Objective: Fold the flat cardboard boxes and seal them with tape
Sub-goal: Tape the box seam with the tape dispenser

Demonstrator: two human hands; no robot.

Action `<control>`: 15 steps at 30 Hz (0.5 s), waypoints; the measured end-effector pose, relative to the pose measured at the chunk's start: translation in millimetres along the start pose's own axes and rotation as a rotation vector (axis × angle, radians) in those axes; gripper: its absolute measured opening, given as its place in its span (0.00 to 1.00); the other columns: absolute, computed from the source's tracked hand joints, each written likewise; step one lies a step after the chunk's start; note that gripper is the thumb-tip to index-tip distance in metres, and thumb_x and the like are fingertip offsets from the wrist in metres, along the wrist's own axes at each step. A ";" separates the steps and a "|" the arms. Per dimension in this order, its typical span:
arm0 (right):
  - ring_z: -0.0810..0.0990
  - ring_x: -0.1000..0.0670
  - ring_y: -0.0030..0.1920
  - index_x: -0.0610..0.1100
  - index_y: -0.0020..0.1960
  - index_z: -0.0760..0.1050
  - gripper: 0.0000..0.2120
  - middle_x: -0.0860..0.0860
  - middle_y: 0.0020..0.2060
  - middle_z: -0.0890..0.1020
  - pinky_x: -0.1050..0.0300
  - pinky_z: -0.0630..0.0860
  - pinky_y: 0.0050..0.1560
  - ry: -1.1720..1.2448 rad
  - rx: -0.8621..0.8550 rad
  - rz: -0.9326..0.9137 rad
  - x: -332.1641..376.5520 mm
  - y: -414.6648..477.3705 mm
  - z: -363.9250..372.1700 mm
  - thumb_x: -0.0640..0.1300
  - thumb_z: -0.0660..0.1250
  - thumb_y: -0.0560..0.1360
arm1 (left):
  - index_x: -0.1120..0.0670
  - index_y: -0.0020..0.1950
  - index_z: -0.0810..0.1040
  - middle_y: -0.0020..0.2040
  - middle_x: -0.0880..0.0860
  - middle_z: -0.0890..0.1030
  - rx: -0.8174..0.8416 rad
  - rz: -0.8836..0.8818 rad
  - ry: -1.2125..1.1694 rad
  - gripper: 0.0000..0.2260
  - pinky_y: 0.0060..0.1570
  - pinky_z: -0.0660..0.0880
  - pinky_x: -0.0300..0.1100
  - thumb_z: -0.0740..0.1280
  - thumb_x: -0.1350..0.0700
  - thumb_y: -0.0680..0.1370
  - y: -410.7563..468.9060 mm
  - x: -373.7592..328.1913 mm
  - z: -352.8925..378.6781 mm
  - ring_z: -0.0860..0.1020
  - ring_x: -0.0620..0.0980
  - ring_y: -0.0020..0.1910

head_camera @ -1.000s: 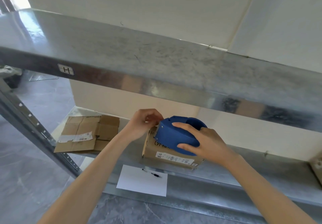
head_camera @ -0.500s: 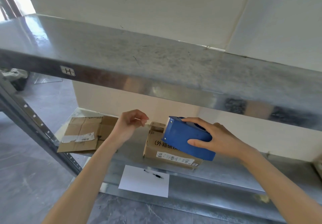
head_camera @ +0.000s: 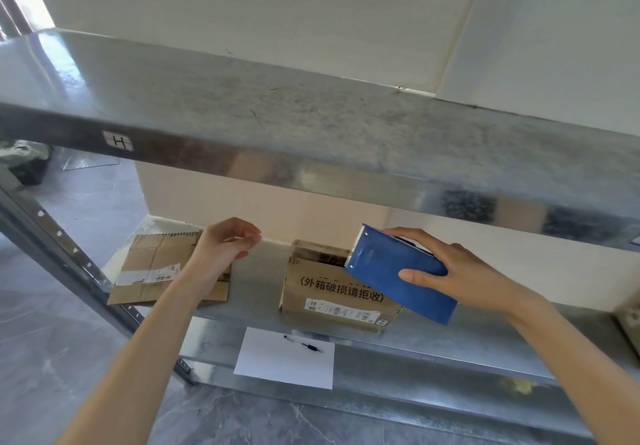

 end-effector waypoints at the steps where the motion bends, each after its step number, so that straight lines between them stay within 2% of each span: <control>1: 0.81 0.55 0.54 0.76 0.67 0.61 0.25 0.68 0.58 0.79 0.46 0.78 0.56 -0.005 0.011 0.008 -0.6 -0.1 0.0 0.67 0.64 0.72 | 0.61 0.48 0.81 0.42 0.54 0.79 -0.011 -0.018 -0.012 0.03 0.45 0.75 0.40 0.71 0.66 0.76 0.0 3.3 0.4 0.77 0.49 0.44; 4: 0.80 0.58 0.53 0.76 0.67 0.63 0.22 0.72 0.59 0.76 0.49 0.79 0.55 -0.007 0.027 0.004 -0.5 0.1 0.5 0.66 0.62 0.74 | 0.60 0.47 0.80 0.39 0.53 0.76 -0.035 -0.039 -0.007 0.08 0.44 0.73 0.40 0.74 0.68 0.72 2.2 7.2 5.1 0.75 0.50 0.40; 6: 0.79 0.60 0.55 0.75 0.66 0.66 0.20 0.73 0.60 0.75 0.51 0.78 0.56 0.017 0.022 0.004 -2.5 0.9 -1.0 0.64 0.63 0.75 | 0.57 0.46 0.79 0.38 0.52 0.76 -0.041 -0.028 0.022 0.13 0.44 0.72 0.36 0.77 0.70 0.68 3.6 5.8 9.5 0.75 0.49 0.39; 8: 0.78 0.63 0.58 0.74 0.64 0.69 0.19 0.72 0.60 0.76 0.55 0.78 0.59 0.058 0.004 0.014 -7.5 1.5 -4.4 0.62 0.65 0.74 | 0.55 0.45 0.77 0.40 0.51 0.76 -0.017 0.008 0.066 0.18 0.43 0.72 0.33 0.78 0.71 0.65 4.2 3.7 17.5 0.75 0.49 0.41; 11: 0.75 0.67 0.61 0.74 0.63 0.72 0.19 0.72 0.61 0.76 0.61 0.74 0.61 0.083 -0.022 0.026 -15.3 1.0 -10.8 0.59 0.67 0.74 | 0.52 0.46 0.74 0.48 0.52 0.78 0.004 0.086 0.111 0.22 0.47 0.71 0.28 0.79 0.70 0.64 2.9 0.9 30.8 0.78 0.47 0.50; 15: 0.72 0.70 0.62 0.74 0.62 0.71 0.19 0.73 0.61 0.76 0.68 0.69 0.60 0.073 -0.014 0.045 -22.7 -1.1 -12.3 0.60 0.67 0.73 | 0.53 0.49 0.69 0.53 0.50 0.75 0.053 0.146 0.055 0.24 0.53 0.76 0.38 0.77 0.72 0.66 0.9 3.0 49.7 0.82 0.47 0.56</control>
Point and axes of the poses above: each hand's wrist, its own y-axis towards the middle knuckle, its own z-axis out of the palm, x = y × z, the point moved 9 cm from there along y, towards the middle knuckle
